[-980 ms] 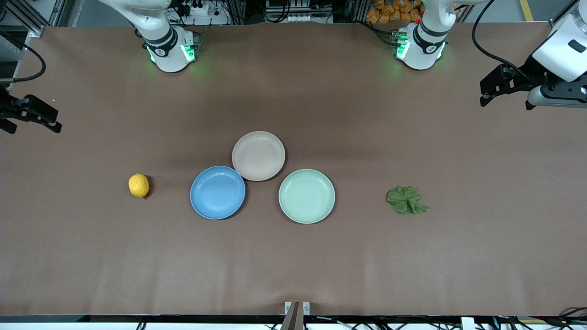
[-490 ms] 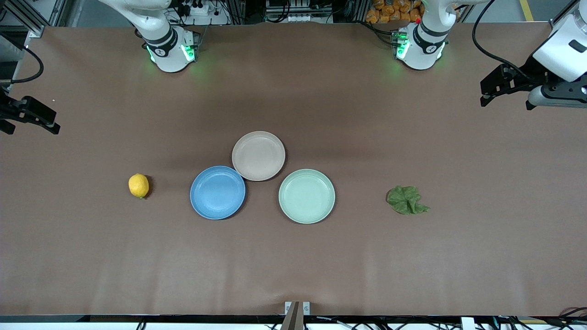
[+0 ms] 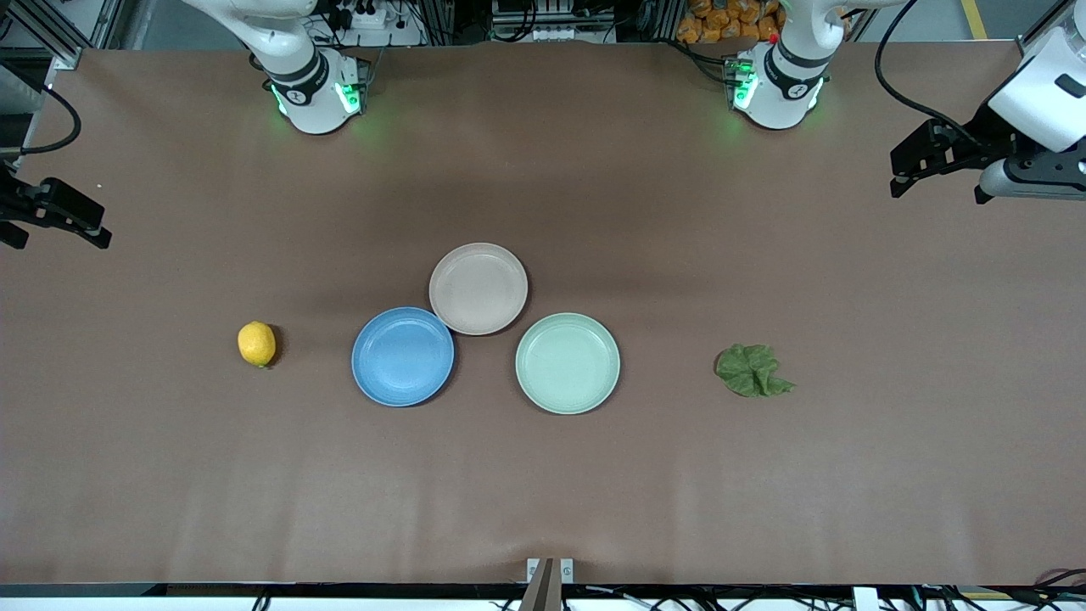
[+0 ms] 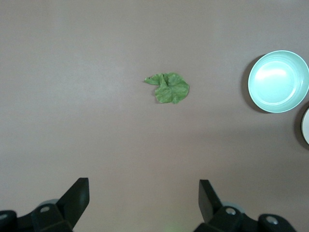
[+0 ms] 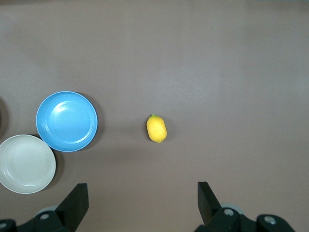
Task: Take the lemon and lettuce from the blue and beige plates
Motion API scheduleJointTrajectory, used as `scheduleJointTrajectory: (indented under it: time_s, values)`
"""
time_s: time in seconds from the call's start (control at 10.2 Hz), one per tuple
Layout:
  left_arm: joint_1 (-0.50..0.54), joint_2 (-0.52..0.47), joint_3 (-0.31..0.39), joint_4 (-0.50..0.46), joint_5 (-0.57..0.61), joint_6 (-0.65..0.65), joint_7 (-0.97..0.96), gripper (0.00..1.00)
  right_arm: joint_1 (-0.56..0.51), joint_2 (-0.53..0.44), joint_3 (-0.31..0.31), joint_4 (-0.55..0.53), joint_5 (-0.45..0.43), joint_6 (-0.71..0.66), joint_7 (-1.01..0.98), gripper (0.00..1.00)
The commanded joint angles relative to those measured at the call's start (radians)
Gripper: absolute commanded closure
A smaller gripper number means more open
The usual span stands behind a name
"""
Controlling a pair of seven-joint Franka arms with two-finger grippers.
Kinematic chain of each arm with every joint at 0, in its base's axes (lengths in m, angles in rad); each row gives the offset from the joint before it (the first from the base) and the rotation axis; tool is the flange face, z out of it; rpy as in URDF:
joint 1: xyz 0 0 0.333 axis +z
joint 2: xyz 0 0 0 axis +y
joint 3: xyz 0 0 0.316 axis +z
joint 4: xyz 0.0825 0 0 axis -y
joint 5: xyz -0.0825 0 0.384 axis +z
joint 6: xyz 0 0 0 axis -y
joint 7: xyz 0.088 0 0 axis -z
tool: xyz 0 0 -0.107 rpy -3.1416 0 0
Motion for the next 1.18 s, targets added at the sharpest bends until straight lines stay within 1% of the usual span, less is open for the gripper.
scheduleJointTrajectory:
  time_s: [0.0, 1.08]
  values:
    - [0.012, 0.002, -0.006, 0.020, -0.014, -0.021, 0.033, 0.00, -0.004, 0.018, 0.007, 0.037, 0.006, -0.022, 0.021, 0.00]
    - [0.012, 0.001, -0.003, 0.020, -0.005, -0.021, 0.033, 0.00, -0.019, 0.018, 0.006, 0.033, -0.001, -0.022, 0.020, 0.00]
